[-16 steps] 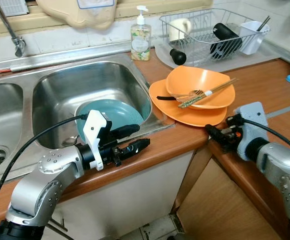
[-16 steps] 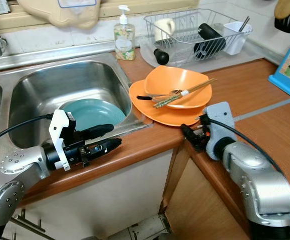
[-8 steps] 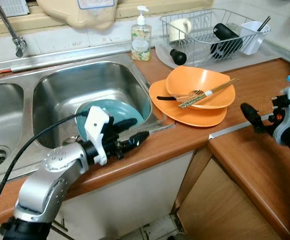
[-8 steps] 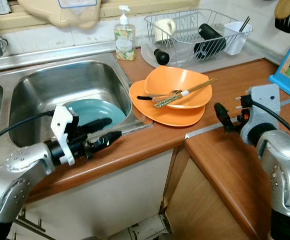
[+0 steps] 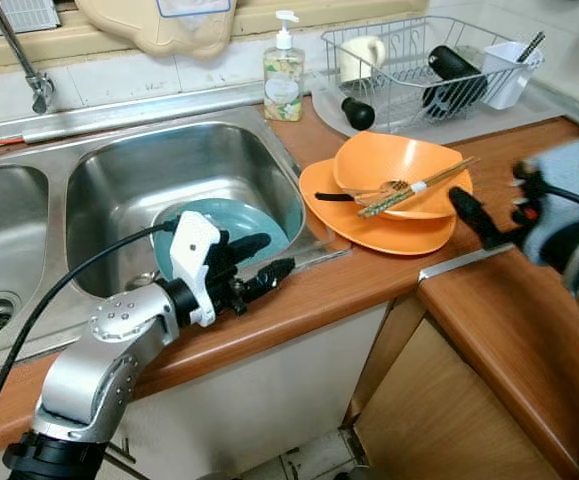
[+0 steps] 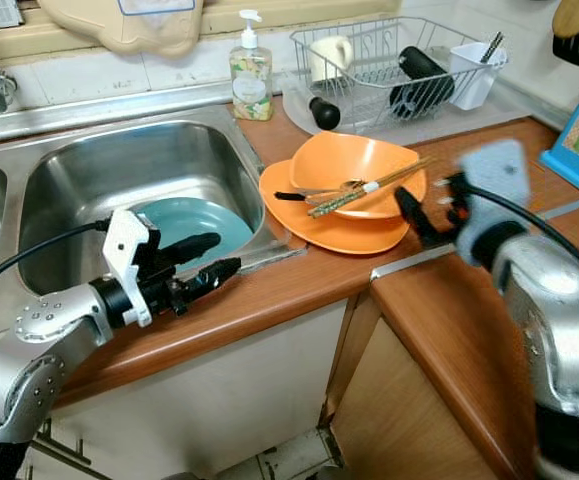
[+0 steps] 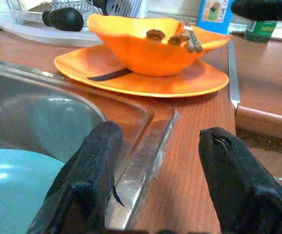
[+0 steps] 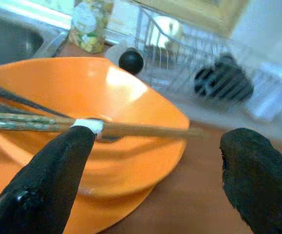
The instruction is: Kitchen organization
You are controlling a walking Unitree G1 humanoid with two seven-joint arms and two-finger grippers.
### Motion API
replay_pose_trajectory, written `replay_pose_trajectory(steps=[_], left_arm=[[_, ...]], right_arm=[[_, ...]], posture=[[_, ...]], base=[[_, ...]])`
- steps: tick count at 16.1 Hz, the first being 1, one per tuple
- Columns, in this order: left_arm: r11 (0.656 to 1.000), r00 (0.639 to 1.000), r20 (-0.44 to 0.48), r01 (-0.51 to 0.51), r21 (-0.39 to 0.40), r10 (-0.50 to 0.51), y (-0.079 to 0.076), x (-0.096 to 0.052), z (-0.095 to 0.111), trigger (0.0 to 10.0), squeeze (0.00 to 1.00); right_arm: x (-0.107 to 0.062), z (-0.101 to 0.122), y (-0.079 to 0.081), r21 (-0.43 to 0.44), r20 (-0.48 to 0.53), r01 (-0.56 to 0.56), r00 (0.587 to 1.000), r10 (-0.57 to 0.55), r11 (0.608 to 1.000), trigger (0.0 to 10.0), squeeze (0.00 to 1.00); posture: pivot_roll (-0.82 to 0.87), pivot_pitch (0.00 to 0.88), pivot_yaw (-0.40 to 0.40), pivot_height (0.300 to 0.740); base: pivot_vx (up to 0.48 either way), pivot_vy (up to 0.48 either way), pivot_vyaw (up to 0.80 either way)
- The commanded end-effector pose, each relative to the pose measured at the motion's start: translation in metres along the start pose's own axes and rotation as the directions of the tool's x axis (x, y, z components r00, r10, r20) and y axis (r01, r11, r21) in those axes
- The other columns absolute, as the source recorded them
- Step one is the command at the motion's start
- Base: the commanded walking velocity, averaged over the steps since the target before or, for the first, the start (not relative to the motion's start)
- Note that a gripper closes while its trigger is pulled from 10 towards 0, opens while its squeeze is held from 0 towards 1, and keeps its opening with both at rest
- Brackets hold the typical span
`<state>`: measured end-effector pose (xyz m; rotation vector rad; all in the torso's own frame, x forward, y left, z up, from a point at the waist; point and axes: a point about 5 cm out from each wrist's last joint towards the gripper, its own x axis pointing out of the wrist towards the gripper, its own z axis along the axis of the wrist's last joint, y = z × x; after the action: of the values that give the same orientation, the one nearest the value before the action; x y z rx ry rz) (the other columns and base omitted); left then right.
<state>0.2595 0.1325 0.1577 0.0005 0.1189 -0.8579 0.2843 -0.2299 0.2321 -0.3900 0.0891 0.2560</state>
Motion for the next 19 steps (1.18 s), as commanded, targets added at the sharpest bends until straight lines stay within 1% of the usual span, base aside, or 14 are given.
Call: replay_pose_trajectory(steps=[1, 2, 4, 6, 8, 9, 10, 11, 13, 14, 15, 16, 18, 19], left_arm=[[0.999, 1.0, -0.007, 0.014, 0.035, -0.013, 0.0, 0.001, 0.004, 10.0, 0.0], [0.999, 1.0, -0.007, 0.014, 0.035, -0.013, 0.0, 0.001, 0.004, 10.0, 0.0], [0.999, 1.0, -0.008, 0.019, 0.042, -0.019, 0.0, 0.002, 0.005, 10.0, 0.0], [0.998, 0.999, -0.011, 0.031, 0.051, -0.031, 0.0, 0.002, 0.006, 10.0, 0.0], [0.997, 0.999, -0.017, 0.052, 0.065, -0.051, -0.001, 0.001, 0.008, 10.0, 0.0], [0.996, 0.998, -0.018, 0.053, 0.067, -0.052, -0.001, 0.001, 0.007, 10.0, 0.0], [0.996, 0.999, -0.018, 0.053, 0.068, -0.052, -0.001, 0.001, 0.007, 10.0, 0.0], [0.996, 0.999, -0.018, 0.052, 0.071, -0.051, 0.0, 0.001, 0.007, 10.0, 0.0], [0.996, 0.998, -0.019, 0.054, 0.073, -0.053, -0.001, 0.001, 0.007, 10.0, 0.0], [0.996, 0.998, -0.02, 0.057, 0.074, -0.055, -0.001, 0.001, 0.007, 10.0, 0.0], [0.995, 0.998, -0.021, 0.058, 0.076, -0.057, -0.001, 0.001, 0.007, 10.0, 0.0], [0.995, 0.998, -0.02, 0.059, 0.078, -0.057, -0.001, 0.001, 0.007, 10.0, 0.0], [0.995, 0.998, -0.019, 0.058, 0.081, -0.057, 0.0, 0.002, 0.008, 10.0, 0.0], [0.995, 0.998, -0.019, 0.058, 0.083, -0.056, 0.0, 0.001, 0.008, 10.0, 0.0]], right_arm=[[0.006, 0.005, -0.003, -0.119, -0.003, -0.041, 0.999, 0.041, 0.992, 10.0, 0.51], [0.008, 0.007, -0.004, -0.158, -0.004, -0.057, 0.998, 0.057, 0.986, 10.0, 0.0], [0.016, 0.017, -0.007, -0.304, -0.015, -0.166, 0.985, 0.17, 0.938, 10.0, 0.0], [0.021, 0.02, -0.009, -0.385, -0.043, -0.244, 0.968, 0.247, 0.89, 10.0, 0.0], [0.032, 0.022, -0.013, -0.505, -0.126, -0.366, 0.927, 0.352, 0.782, 10.0, 0.0], [0.035, 0.021, -0.014, -0.521, -0.15, -0.396, 0.915, 0.375, 0.756, 10.0, 0.0], [0.038, 0.021, -0.014, -0.524, -0.168, -0.416, 0.906, 0.389, 0.743, 10.0, 0.0], [0.042, 0.019, -0.016, -0.532, -0.204, -0.456, 0.887, 0.415, 0.714, 10.0, 0.0], [0.053, 0.016, -0.019, -0.55, -0.258, -0.513, 0.855, 0.45, 0.659, 8.5, 0.0], [0.058, 0.015, -0.019, -0.569, -0.291, -0.535, 0.841, 0.456, 0.625, 5.5, 0.0], [0.063, 0.013, -0.019, -0.581, -0.31, -0.546, 0.834, 0.456, 0.603, 4.7, 0.0], [0.068, 0.011, -0.018, -0.59, -0.321, -0.546, 0.835, 0.448, 0.595, 3.3, 0.0], [0.076, 0.008, -0.016, -0.593, -0.333, -0.555, 0.829, 0.449, 0.584, 2.2, 0.0], [0.08, 0.007, -0.016, -0.595, -0.338, -0.56, 0.825, 0.452, 0.577, 1.2, 0.0]], posture=[[-0.13, 0.0, 0.027, 0.74], [-0.14, 0.0, 0.025, 0.74], [-0.14, 0.0, 0.021, 0.74], [-0.14, 0.0, 0.019, 0.74], [-0.14, 0.0, 0.018, 0.74], [-0.14, 0.0, 0.013, 0.74], [-0.14, 0.0, 0.01, 0.74], [-0.13, 0.0, 0.008, 0.74], [-0.13, 0.0, 0.006, 0.74], [-0.13, 0.0, 0.006, 0.74], [-0.13, 0.0, 0.006, 0.74], [-0.13, 0.0, 0.005, 0.74], [-0.13, 0.0, 0.005, 0.74], [-0.12, 0.0, 0.004, 0.74]], base=[[0.0, 0.0, 0.0], [0.0, 0.0, 0.0], [0.0, 0.0, 0.0], [0.0, 0.0, 0.0], [0.0, 0.0, 0.0], [0.0, 0.0, 0.0], [0.0, 0.0, 0.0], [0.0, 0.0, 0.0], [0.0, 0.0, 0.0], [0.0, 0.0, 0.0], [0.0, 0.0, 0.0], [0.0, 0.0, 0.0], [0.0, 0.0, 0.0], [0.0, 0.0, 0.0]])
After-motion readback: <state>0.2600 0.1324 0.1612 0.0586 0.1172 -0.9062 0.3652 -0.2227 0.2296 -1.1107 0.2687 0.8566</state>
